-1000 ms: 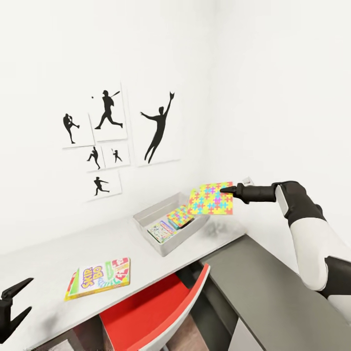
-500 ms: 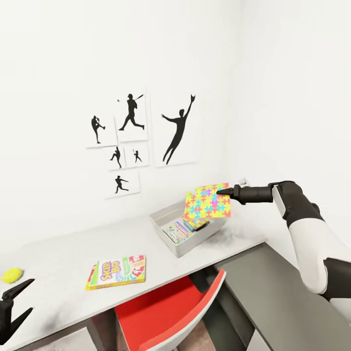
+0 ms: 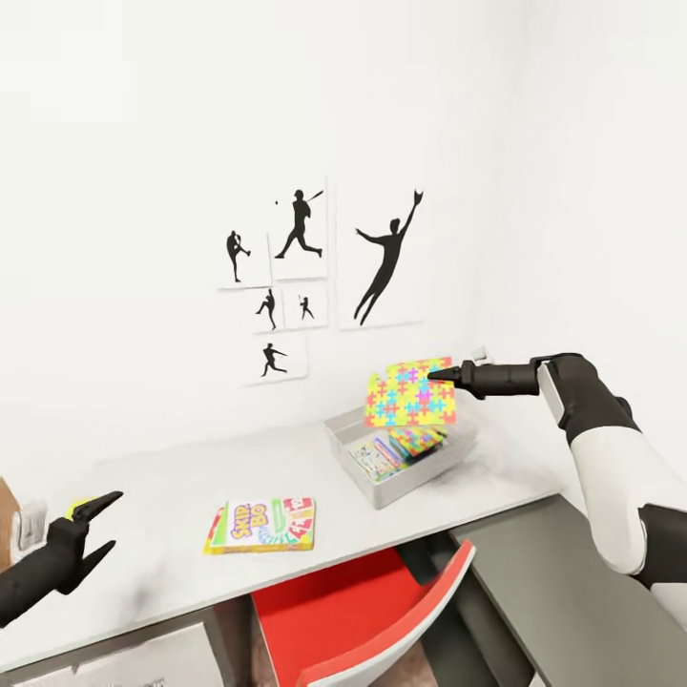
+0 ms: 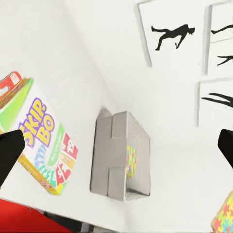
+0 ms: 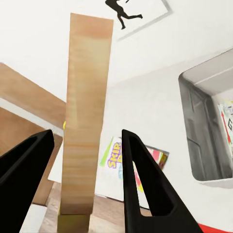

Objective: Put all the toys in the child's room - the three board games (two on the bed and one on the table), the two jigsaw puzzles on the table, and the tennis ball on the table - inside the toy box on the table in the child's room.

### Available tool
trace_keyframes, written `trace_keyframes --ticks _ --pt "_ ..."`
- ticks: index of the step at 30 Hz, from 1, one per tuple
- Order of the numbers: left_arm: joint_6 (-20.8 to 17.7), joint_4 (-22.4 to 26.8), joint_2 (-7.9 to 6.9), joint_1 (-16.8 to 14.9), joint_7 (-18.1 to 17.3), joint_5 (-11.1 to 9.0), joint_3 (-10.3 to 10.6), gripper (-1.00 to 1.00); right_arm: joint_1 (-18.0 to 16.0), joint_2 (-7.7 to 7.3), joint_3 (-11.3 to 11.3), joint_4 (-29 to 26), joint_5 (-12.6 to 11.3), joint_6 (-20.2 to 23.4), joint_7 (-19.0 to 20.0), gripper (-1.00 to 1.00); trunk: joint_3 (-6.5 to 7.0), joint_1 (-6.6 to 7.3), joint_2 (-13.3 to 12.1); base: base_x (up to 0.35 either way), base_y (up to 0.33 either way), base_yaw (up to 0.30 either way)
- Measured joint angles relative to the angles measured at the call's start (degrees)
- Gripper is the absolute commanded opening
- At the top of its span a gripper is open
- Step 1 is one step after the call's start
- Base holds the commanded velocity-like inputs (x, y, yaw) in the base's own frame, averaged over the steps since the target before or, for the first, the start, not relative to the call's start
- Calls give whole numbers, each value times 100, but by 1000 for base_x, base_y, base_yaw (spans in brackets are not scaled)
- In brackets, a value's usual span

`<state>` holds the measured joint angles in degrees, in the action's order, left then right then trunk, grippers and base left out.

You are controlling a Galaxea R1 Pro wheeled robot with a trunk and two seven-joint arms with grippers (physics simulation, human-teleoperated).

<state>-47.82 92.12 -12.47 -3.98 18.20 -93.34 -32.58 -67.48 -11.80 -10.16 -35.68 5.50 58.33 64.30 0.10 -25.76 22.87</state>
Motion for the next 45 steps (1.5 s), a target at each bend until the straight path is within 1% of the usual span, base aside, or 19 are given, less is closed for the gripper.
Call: trace_keyframes --ticks 1,2,3,6,7,8,9,10,11,13,15,18,19,20,25,26,32,40,45 --pt "-3 0 -61 -207 210 44 154 100 -5 -4 -1 1 -1 1 0 -100 5 0 0 0 0 234" --pt "-15 -4 -196 -803 1235 193 610 100 -14 -14 2 2 -2 4 1 -100 11 1 1 0 0 232" --pt "-9 -3 -214 -1096 1543 193 724 100 -14 -17 3 3 7 -3 -1 -100 16 -1 -2 0 0 230" --pt "-9 -3 -235 -1468 2210 247 1050 100 -1 -35 4 3 8 -6 0 -100 31 0 0 0 0 227" --pt "27 -2 -245 -1724 2651 262 1445 100 11 -94 5 3 14 -13 -1 -100 37 0 0 0 0 225" --pt "17 -3 -247 -1739 2666 287 1465 100 12 -95 4 3 7 -9 0 -100 42 1 0 0 0 226" --pt "39 -2 -248 -1889 2884 291 1694 100 17 -148 8 4 16 -18 -1 -100 48 1 1 0 0 227" --pt "42 -3 -248 -1959 2987 304 1795 100 19 -175 9 4 10 -18 1 -100 53 1 0 0 0 227" --pt "40 -3 -249 -1962 2990 308 1799 100 19 -175 8 4 5 -14 2 -100 58 1 1 0 0 228" --pt "51 -3 -245 -2061 3151 313 1937 100 21 -224 10 4 7 -17 4 -100 68 1 1 0 0 228" --pt "57 -3 -228 -2129 3254 314 2028 100 23 -277 11 4 4 -19 7 -100 78 1 1 0 0 229" --pt "59 -3 -199 -2174 3323 317 2087 100 26 -327 12 7 0 -17 35 -100 91 1 1 0 0 229" --pt "61 -3 -186 -2189 3345 317 2105 100 27 -351 12 10 1 -20 72 -100 96 1 1 0 0 229" --pt "61 -2 -171 -2214 3377 317 2129 100 30 -397 12 24 2 -23 201 -100 100 1 1 0 0 230" --pt "58 -3 -152 -2245 3391 319 2158 100 33 -525 19 42 12 -135 560 -100 116 1 1 0 0 226" --pt "58 -3 -152 -2245 3391 319 2158 100 33 -526 19 42 12 -136 562 -100 118 1 0 0 0 210" --pt "64 -3 -140 -2256 3365 317 2169 100 35 -659 22 43 20 -232 714 -100 126 1 1 0 0 150" --pt "65 -4 -136 -2260 3347 319 2172 100 35 -704 55 42 97 -258 759 -100 128 1 0 12 -11 102" --pt "66 -5 -142 -2261 3346 320 2172 100 39 -717 84 39 136 -262 768 -100 129 2 1 113 -132 80"
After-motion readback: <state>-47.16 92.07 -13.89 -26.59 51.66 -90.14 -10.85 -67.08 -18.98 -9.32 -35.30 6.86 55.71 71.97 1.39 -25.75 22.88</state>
